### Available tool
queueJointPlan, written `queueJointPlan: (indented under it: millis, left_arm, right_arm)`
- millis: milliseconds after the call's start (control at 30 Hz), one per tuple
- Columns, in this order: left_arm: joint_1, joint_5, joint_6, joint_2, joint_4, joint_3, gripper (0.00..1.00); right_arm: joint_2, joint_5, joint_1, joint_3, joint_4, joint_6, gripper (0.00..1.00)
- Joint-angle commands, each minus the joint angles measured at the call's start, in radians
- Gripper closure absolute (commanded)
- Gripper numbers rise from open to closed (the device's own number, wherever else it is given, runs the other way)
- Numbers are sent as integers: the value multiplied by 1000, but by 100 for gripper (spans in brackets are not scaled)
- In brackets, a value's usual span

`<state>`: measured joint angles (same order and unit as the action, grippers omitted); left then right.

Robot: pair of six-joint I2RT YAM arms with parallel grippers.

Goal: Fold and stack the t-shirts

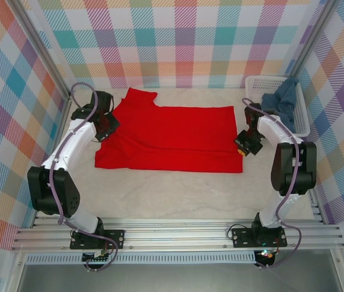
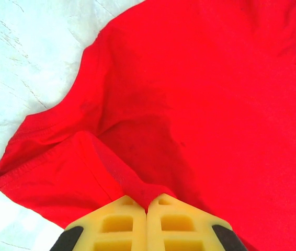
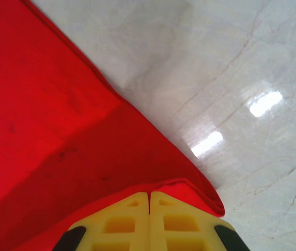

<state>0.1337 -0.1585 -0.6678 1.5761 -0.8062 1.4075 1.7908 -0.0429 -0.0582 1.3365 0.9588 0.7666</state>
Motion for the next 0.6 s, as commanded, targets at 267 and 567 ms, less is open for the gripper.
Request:
queueJointPlan:
  millis: [267,567]
  left_arm:
    - [-32,-42,9,46,-7,51,100]
    - [-32,-61,0,66,-9,102,100]
  right_arm:
    - [88,-17,5,91,25,-44,100]
    - [128,-25,4,143,28,-51,100]
